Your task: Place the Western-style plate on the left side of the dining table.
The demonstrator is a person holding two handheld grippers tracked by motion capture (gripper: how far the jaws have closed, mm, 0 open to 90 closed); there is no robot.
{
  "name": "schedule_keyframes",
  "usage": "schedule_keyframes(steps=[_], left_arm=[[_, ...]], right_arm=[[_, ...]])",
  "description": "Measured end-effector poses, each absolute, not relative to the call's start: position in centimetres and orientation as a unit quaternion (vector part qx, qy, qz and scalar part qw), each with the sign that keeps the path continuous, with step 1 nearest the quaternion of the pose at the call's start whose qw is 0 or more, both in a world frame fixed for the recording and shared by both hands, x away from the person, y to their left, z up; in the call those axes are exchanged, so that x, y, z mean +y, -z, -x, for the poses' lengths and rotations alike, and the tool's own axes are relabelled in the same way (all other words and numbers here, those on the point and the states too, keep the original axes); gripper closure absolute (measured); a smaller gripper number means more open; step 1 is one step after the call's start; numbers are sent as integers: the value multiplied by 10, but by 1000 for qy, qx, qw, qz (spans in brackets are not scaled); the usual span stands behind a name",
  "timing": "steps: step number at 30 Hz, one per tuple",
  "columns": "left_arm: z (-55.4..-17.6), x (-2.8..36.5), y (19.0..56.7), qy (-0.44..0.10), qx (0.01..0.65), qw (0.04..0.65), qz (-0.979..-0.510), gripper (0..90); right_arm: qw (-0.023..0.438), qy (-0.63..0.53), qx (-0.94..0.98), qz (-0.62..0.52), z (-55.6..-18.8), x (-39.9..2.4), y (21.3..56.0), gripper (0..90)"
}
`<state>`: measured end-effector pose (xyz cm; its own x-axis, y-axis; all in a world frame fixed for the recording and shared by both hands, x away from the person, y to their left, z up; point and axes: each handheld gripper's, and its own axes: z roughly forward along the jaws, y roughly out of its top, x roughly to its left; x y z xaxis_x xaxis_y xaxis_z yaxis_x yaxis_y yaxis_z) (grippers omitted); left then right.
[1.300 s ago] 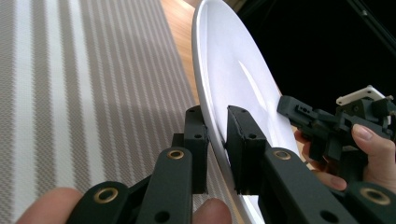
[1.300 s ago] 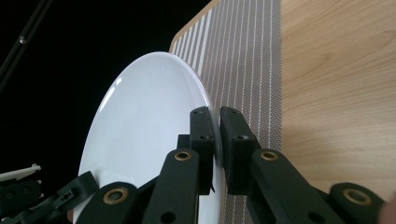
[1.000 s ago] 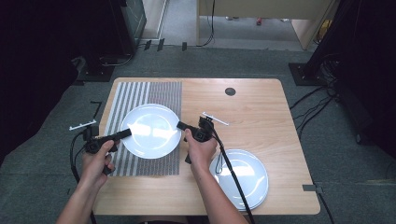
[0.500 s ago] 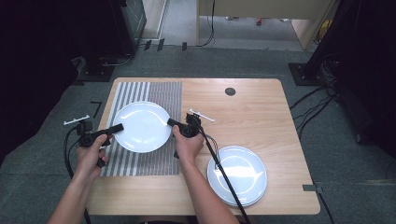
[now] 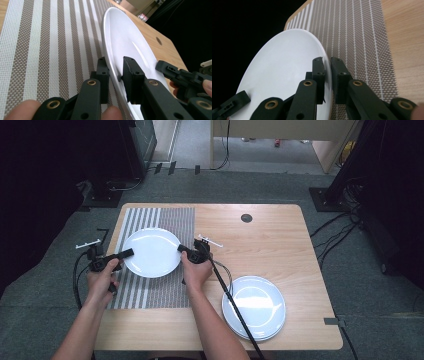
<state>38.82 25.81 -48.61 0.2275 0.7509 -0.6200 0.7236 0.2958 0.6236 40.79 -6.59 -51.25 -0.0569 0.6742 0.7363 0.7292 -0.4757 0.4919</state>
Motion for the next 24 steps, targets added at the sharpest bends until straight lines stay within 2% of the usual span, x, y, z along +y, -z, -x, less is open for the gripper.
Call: schedule_keyframes(steps=[12,24], left_arm=[[-411,250,498,-27,640,482,-598,734],[-423,240,503,-66,663,433,-607,630]], right_arm=[[5,507,-507,697,-422,-62,530,827],[-22,506,-516,691,-431,-54,533,827]])
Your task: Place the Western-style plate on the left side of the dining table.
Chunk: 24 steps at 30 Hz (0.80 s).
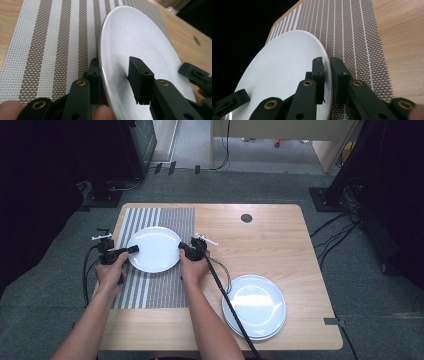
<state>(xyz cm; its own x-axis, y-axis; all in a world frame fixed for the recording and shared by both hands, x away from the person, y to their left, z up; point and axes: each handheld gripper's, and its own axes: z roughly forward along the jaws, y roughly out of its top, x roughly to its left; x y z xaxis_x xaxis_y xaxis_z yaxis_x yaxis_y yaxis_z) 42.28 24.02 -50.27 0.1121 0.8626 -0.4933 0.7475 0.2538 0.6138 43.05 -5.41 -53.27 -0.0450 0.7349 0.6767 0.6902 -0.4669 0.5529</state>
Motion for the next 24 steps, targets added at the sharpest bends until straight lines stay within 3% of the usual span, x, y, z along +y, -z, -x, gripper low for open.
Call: schedule_keyframes(steps=[6,14,18,24], left_arm=[[-425,235,506,-82,667,408,-618,561],[-423,220,504,-131,634,380,-660,448],[-420,212,505,-158,616,360,-682,307],[-419,212,502,-163,626,342,-681,252]], right_arm=[[31,-504,527,-684,-433,-52,534,815],[56,-506,547,-665,-433,-50,532,689],[93,-486,572,-654,-431,-52,527,612],[114,-462,593,-650,-428,-55,520,560]])
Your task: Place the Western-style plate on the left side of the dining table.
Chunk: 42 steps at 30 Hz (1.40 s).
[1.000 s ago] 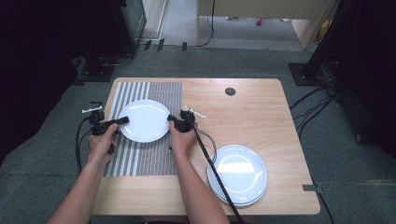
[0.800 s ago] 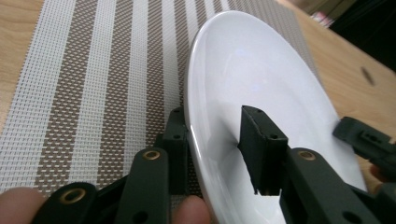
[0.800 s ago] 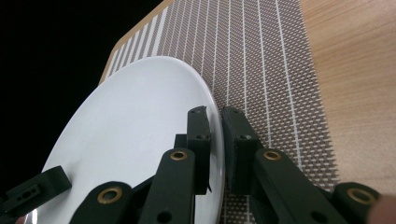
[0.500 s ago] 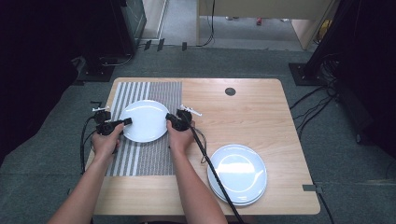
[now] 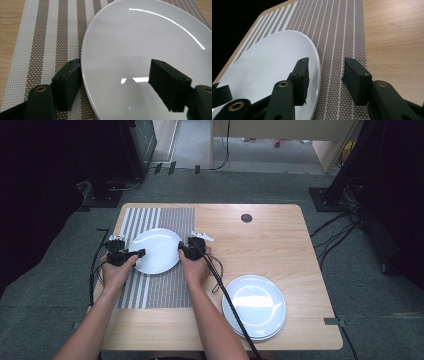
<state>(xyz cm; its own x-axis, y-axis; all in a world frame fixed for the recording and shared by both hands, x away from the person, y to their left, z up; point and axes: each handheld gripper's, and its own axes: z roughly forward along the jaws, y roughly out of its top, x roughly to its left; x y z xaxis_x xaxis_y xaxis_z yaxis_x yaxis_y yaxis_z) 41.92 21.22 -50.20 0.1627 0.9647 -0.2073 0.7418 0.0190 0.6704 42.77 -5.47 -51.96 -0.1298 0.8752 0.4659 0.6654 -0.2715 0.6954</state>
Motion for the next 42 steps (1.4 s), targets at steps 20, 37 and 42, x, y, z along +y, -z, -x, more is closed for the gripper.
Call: schedule_keyframes(steps=[20,37,42], left_arm=[[-385,205,472,-187,606,352,-689,137],[-329,191,442,-197,567,391,-698,135],[-313,189,440,-202,564,393,-698,135]], right_arm=[[100,-475,645,-590,-399,-85,475,282],[111,-474,663,-569,-355,-126,443,253],[117,-478,664,-564,-341,-146,433,248]])
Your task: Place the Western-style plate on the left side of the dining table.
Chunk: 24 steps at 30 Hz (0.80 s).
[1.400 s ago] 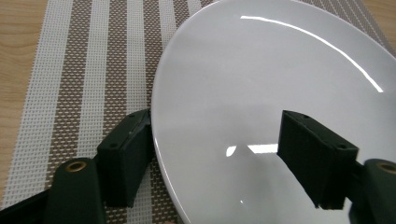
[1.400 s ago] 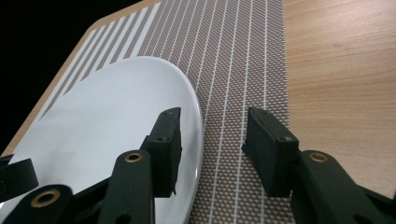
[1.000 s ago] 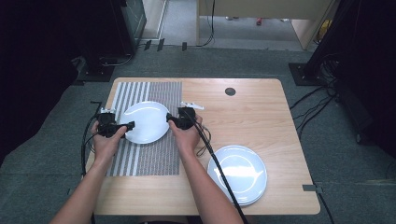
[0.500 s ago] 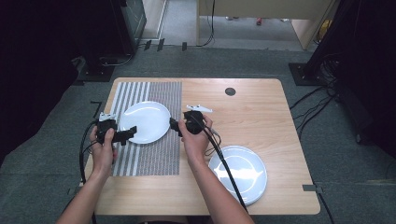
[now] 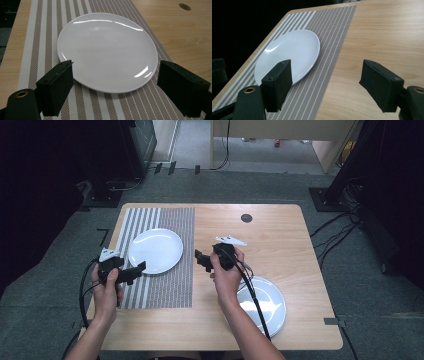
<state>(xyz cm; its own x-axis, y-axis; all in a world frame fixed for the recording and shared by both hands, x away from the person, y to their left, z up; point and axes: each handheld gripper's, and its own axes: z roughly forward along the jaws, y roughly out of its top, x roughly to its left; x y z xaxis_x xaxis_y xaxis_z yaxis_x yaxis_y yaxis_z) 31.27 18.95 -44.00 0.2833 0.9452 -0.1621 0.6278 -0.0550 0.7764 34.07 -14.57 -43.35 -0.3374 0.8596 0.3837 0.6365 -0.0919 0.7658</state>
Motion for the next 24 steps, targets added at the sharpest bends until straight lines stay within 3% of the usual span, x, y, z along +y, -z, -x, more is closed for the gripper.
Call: schedule_keyframes(steps=[9,24], left_arm=[[-285,188,440,-202,561,404,-694,135],[-247,189,458,-204,565,403,-691,135]], right_arm=[[137,-476,666,-558,-315,-181,427,240],[158,-464,654,-576,-280,-249,446,233]])
